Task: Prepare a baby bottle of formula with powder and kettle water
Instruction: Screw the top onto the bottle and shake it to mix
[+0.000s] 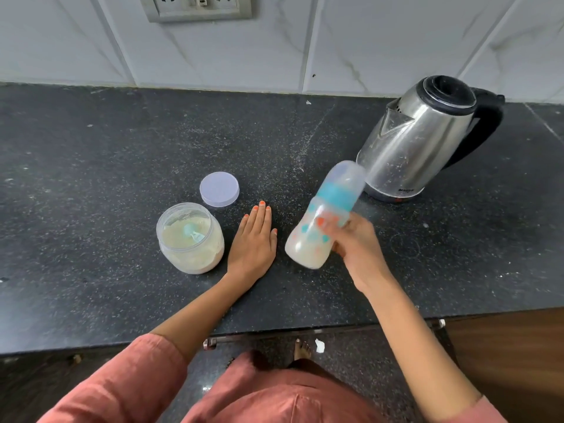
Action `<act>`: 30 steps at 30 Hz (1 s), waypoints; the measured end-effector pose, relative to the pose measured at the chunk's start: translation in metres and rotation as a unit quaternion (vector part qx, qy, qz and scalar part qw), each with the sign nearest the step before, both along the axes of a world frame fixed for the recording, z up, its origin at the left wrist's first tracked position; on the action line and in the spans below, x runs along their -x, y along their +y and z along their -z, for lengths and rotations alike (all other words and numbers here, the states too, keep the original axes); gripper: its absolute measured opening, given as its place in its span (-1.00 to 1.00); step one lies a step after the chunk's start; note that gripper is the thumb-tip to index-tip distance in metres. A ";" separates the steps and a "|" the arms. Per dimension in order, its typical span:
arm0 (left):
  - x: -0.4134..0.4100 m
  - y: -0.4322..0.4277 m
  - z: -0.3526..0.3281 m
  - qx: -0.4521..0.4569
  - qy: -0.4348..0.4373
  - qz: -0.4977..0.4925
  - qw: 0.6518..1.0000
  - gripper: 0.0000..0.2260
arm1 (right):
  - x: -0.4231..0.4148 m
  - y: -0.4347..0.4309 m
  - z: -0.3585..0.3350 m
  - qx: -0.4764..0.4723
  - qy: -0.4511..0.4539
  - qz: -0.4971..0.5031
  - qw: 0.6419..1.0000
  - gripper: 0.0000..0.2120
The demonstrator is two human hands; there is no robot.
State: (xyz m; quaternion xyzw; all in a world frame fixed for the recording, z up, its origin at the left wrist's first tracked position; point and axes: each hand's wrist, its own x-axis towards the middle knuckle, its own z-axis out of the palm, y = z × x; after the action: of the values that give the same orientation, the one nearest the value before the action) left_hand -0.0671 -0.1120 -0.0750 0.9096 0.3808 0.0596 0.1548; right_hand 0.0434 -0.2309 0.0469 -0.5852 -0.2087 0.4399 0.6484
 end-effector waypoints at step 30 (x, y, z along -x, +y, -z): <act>0.000 -0.001 0.000 -0.006 0.003 0.001 1.000 -0.54 | 0.002 0.007 0.002 0.003 0.064 0.050 0.997 -0.86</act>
State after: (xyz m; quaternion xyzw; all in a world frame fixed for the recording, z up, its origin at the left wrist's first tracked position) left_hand -0.0674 -0.1126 -0.0746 0.9113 0.3796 0.0592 0.1480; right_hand 0.0414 -0.2241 0.0454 -0.5673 -0.1359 0.4437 0.6803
